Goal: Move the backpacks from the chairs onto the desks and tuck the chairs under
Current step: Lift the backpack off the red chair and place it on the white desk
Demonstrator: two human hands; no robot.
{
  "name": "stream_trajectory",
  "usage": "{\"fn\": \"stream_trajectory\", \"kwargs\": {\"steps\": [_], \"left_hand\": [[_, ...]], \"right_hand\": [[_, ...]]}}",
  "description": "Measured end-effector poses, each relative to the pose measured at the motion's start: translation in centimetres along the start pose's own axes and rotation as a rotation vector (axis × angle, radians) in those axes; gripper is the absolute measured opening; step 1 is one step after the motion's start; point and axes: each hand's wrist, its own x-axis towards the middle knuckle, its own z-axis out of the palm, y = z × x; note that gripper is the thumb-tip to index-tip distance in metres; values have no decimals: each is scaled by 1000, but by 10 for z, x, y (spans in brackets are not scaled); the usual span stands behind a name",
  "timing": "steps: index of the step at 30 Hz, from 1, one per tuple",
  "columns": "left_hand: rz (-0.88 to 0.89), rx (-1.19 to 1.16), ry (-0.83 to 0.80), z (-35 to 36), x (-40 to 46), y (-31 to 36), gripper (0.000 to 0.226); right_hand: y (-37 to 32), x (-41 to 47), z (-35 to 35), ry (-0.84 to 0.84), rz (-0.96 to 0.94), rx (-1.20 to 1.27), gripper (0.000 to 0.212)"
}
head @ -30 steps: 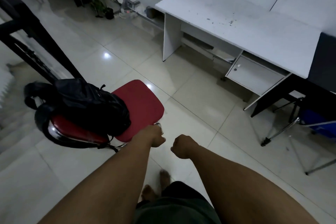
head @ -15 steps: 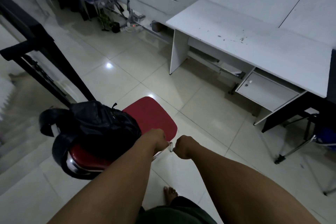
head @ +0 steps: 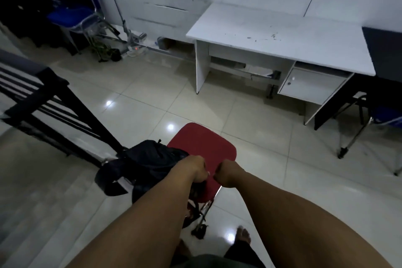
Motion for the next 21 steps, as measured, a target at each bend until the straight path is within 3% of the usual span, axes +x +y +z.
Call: {"fn": "stream_trajectory", "kwargs": {"steps": [6,11,15,21], "left_hand": [[-3,71,-69,16,-23,-34,44],[43,-39,-7,37,-44,-36,34],[51,-106,-47,64,-66,-45,23],[142,-60,-27,68,-77,-69,29]], "right_hand": [[-26,-21,30,56,43,73,30],[-32,-42,47,33,46,10,20],[-43,-62,71,-13,-1,-121,9],[-66,-69,95,-19,48,-166,18]]}}
